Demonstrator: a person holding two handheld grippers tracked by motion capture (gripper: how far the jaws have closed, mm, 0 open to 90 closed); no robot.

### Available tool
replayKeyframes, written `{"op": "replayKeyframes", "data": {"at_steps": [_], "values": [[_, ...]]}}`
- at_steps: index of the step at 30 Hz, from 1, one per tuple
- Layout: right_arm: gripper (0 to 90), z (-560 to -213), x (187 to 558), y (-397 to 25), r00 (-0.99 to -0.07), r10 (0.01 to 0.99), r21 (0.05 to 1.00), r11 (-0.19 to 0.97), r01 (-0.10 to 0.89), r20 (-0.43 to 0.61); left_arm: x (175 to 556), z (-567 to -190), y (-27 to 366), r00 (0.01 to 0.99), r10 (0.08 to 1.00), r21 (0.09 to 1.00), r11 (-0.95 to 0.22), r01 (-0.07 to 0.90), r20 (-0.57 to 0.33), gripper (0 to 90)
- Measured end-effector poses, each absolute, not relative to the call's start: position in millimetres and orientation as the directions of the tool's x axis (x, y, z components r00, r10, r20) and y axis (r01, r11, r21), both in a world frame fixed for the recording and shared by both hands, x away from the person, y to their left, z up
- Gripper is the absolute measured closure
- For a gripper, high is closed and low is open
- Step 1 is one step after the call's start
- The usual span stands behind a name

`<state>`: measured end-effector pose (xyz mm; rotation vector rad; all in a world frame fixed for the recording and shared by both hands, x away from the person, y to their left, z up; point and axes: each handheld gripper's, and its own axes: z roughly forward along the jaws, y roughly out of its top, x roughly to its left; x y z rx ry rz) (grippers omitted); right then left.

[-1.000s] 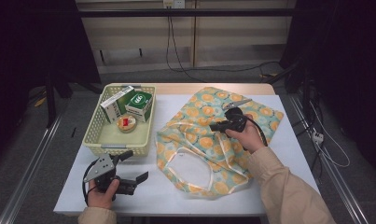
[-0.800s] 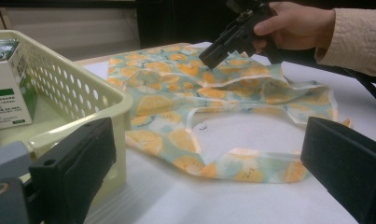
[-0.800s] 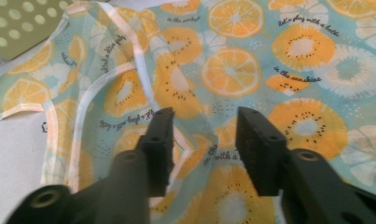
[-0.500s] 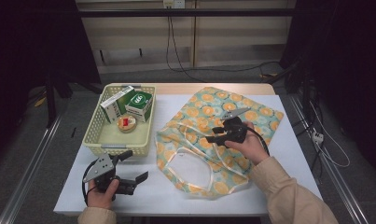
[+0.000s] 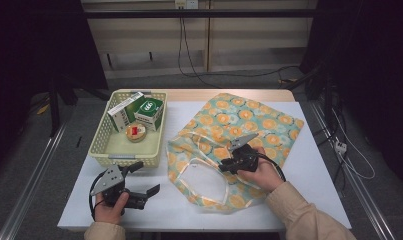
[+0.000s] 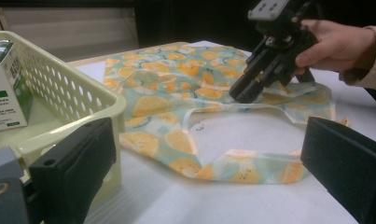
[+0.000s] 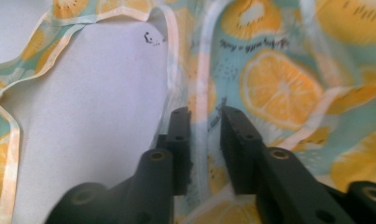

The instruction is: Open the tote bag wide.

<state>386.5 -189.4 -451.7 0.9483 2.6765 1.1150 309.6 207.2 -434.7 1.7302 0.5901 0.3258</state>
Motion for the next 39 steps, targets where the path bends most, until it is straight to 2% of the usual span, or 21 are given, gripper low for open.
{"op": "replayKeyframes", "data": {"at_steps": [2, 7, 9, 12, 14, 18, 22, 26, 28, 35, 39], "values": [[70.2, -454.6, 386.0, -191.6, -0.798, 0.579, 0.688, 0.511, 0.515, 0.168, 310.2, -435.3, 207.3, 0.831, 0.548, 0.965, -0.152, 0.211, -0.095, 2.9], [64.6, -452.6, 377.2, -180.8, -0.843, 0.530, 0.686, 0.579, 0.441, 0.095, 310.1, -435.6, 207.3, 0.828, 0.551, 0.965, -0.147, 0.215, -0.101, 2.9], [73.8, -451.8, 374.1, -176.3, -0.843, 0.536, 0.682, 0.601, 0.417, 0.043, 310.2, -435.5, 207.2, 0.828, 0.551, 0.966, -0.148, 0.214, -0.099, 2.9], [86.2, -454.5, 375.3, -174.0, -0.831, 0.552, 0.699, 0.569, 0.433, 0.066, 310.5, -436.2, 207.6, 0.831, 0.547, 0.964, -0.153, 0.216, -0.100, 2.9], [90.0, -455.3, 376.8, -173.5, -0.825, 0.558, 0.703, 0.553, 0.447, 0.086, 310.7, -436.2, 207.6, 0.832, 0.546, 0.964, -0.154, 0.216, -0.100, 2.9], [90.0, -454.3, 377.4, -168.9, -0.821, 0.565, 0.707, 0.546, 0.449, 0.084, 310.7, -435.8, 207.2, 0.832, 0.547, 0.965, -0.150, 0.214, -0.099, 3.0], [90.0, -448.0, 375.4, -155.6, -0.834, 0.534, 0.721, 0.524, 0.454, 0.137, 310.6, -435.5, 206.9, 0.832, 0.546, 0.966, -0.149, 0.213, -0.099, 2.9], [90.0, -439.2, 372.4, -140.0, -0.854, 0.503, 0.726, 0.538, 0.428, 0.131, 311.5, -435.2, 208.9, 0.835, 0.545, 0.967, -0.162, 0.198, -0.080, 2.9], [90.0, -436.6, 374.3, -137.7, -0.852, 0.508, 0.725, 0.538, 0.430, 0.128, 310.3, -435.3, 208.6, 0.832, 0.546, 0.965, -0.150, 0.213, -0.099, 2.9], [90.0, -424.7, 393.5, -167.9, -0.797, 0.576, 0.751, 0.444, 0.489, 0.179, 310.1, -435.7, 209.4, 0.830, 0.548, 0.966, -0.147, 0.214, -0.101, 2.9], [90.0, -419.8, 401.4, -188.5, -0.768, 0.617, 0.751, 0.423, 0.508, 0.172, 310.4, -435.5, 208.5, 0.833, 0.545, 0.965, -0.149, 0.214, -0.101, 2.9]]}}
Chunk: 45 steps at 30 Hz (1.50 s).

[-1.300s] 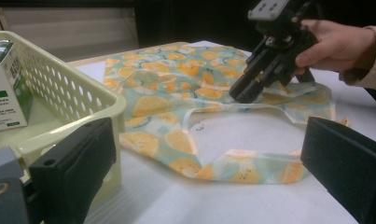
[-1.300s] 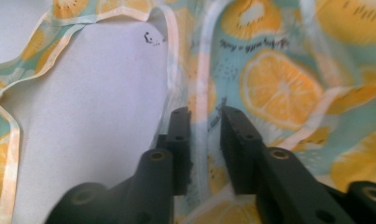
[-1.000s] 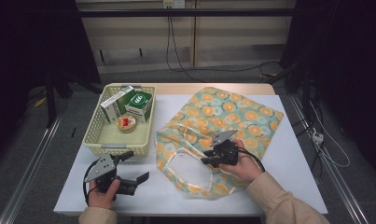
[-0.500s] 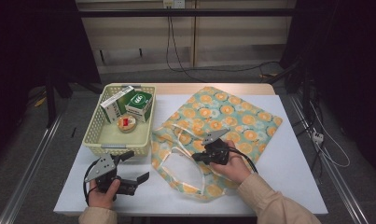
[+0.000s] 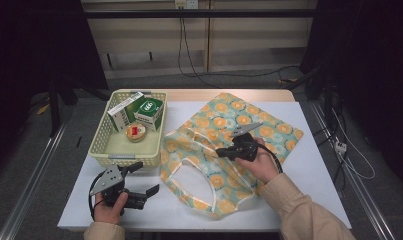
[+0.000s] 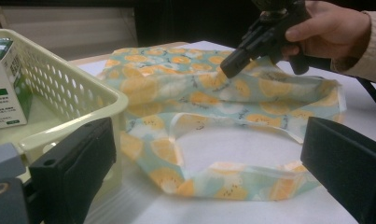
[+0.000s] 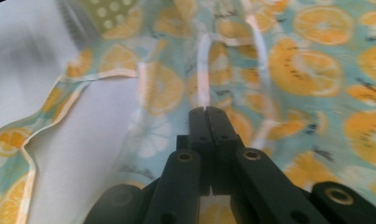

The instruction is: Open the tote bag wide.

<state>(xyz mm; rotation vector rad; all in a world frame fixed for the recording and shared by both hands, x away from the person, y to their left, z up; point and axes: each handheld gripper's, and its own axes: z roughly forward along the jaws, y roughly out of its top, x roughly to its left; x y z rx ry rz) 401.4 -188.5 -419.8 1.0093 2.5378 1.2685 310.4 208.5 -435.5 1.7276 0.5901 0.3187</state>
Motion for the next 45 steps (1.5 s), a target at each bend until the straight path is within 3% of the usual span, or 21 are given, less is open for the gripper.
{"op": "replayKeyframes", "data": {"at_steps": [9, 17, 29, 45], "values": [[90.0, -419.8, 417.2, -226.6, -0.692, 0.694, 0.765, 0.333, 0.551, 0.197, 310.9, -435.7, 207.8, 0.832, 0.545, 0.966, -0.147, 0.215, -0.102, 2.9], [90.0, -407.4, 434.6, -235.5, -0.668, 0.724, 0.794, 0.299, 0.530, 0.173, 311.6, -436.2, 207.4, 0.835, 0.542, 0.965, -0.152, 0.213, -0.099, 2.9], [88.9, -443.0, 431.9, -238.3, -0.660, 0.739, 0.722, 0.382, 0.577, 0.137, 311.0, -436.2, 207.5, 0.834, 0.542, 0.964, -0.153, 0.216, -0.100, 2.9], [55.7, -425.5, 416.0, -213.8, -0.712, 0.699, 0.754, 0.435, 0.492, 0.061, 310.8, -436.0, 206.4, 0.834, 0.542, 0.965, -0.152, 0.214, -0.100, 2.9]]}}
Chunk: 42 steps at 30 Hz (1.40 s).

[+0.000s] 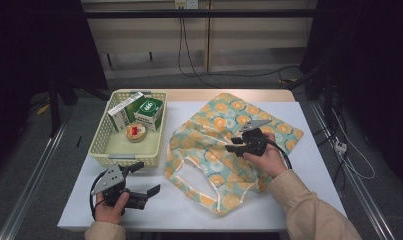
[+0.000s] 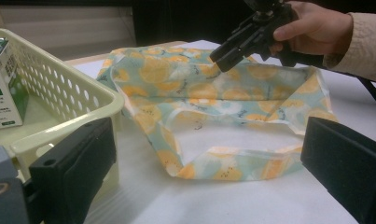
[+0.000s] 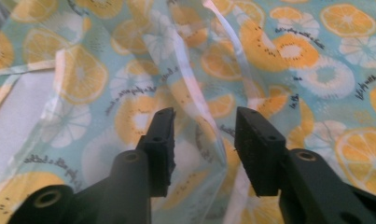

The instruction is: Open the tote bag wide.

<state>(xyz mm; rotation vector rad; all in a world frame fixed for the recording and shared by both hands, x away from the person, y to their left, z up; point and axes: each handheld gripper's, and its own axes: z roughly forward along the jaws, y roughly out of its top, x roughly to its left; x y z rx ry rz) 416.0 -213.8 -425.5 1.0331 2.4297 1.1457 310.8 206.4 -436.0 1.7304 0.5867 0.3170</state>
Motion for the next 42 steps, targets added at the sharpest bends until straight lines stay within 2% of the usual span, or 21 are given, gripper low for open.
{"op": "replayKeyframes", "data": {"at_steps": [5, 9, 12, 17, 20, 24, 29, 34, 36, 42], "values": [[47.9, -418.3, 411.5, -202.9, -0.731, 0.680, 0.765, 0.446, 0.465, 0.048, 310.8, -436.0, 206.3, 0.834, 0.542, 0.965, -0.152, 0.214, -0.100, 2.9], [35.0, -418.5, 408.8, -192.2, -0.742, 0.669, 0.766, 0.460, 0.449, 0.033, 310.7, -435.6, 206.1, 0.836, 0.540, 0.965, -0.153, 0.212, -0.098, 2.9], [32.8, -418.5, 406.6, -185.9, -0.749, 0.663, 0.768, 0.476, 0.428, 0.006, 310.5, -435.4, 205.9, 0.837, 0.538, 0.966, -0.153, 0.211, -0.097, 2.9], [32.8, -412.2, 403.1, -177.8, -0.761, 0.649, 0.774, 0.474, 0.419, 0.014, 310.7, -435.8, 206.2, 0.837, 0.538, 0.965, -0.154, 0.211, -0.097, 2.9], [36.2, -408.5, 400.5, -173.2, -0.778, 0.628, 0.781, 0.476, 0.405, 0.021, 310.6, -435.6, 205.9, 0.837, 0.538, 0.965, -0.153, 0.211, -0.098, 2.9], [36.0, -415.4, 400.6, -168.1, -0.787, 0.617, 0.758, 0.505, 0.413, 0.018, 310.6, -435.7, 205.0, 0.840, 0.534, 0.965, -0.157, 0.210, -0.096, 2.9], [32.7, -438.6, 405.4, -165.5, -0.776, 0.630, 0.698, 0.544, 0.465, 0.025, 310.8, -436.1, 205.6, 0.839, 0.535, 0.965, -0.154, 0.213, -0.100, 2.9], [31.5, -452.8, 409.9, -165.8, -0.761, 0.649, 0.668, 0.571, 0.477, -0.011, 310.9, -436.5, 206.5, 0.838, 0.536, 0.965, -0.153, 0.215, -0.102, 2.9], [31.2, -455.0, 412.8, -168.8, -0.749, 0.662, 0.671, 0.550, 0.498, 0.013, 311.0, -436.4, 206.9, 0.838, 0.536, 0.965, -0.152, 0.214, -0.101, 2.9], [33.6, -454.2, 420.4, -181.6, -0.706, 0.708, 0.668, 0.532, 0.520, -0.013, 311.2, -436.5, 207.3, 0.838, 0.536, 0.965, -0.155, 0.214, -0.100, 2.9]]}}
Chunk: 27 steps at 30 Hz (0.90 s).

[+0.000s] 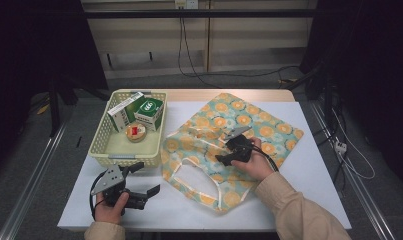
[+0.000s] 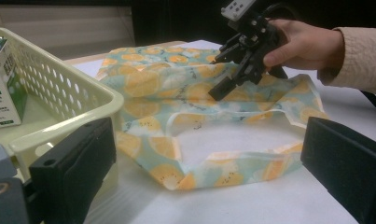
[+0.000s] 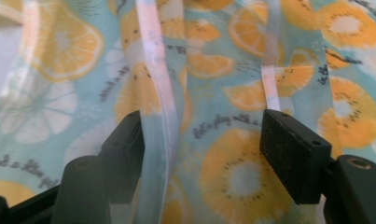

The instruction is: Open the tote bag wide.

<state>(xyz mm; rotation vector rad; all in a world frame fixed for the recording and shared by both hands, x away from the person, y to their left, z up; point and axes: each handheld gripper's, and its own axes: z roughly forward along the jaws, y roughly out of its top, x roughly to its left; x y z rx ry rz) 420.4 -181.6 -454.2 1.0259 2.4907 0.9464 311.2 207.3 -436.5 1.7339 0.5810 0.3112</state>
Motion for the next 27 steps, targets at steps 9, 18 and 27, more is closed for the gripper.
{"op": "replayKeyframes", "data": {"at_steps": [9, 18, 27], "values": [[34.4, -457.0, 427.7, -195.9, -0.669, 0.743, 0.675, 0.485, 0.556, 0.017, 311.2, -436.4, 206.4, 0.839, 0.535, 0.964, -0.156, 0.213, -0.099, 2.9], [57.6, -456.6, 438.9, -204.4, -0.651, 0.759, 0.685, 0.461, 0.564, 0.025, 311.3, -436.5, 207.1, 0.839, 0.535, 0.965, -0.155, 0.213, -0.099, 2.9], [78.3, -456.6, 447.3, -211.4, -0.645, 0.763, 0.689, 0.452, 0.567, 0.031, 311.4, -436.5, 207.1, 0.837, 0.538, 0.964, -0.157, 0.213, -0.098, 2.9]]}}
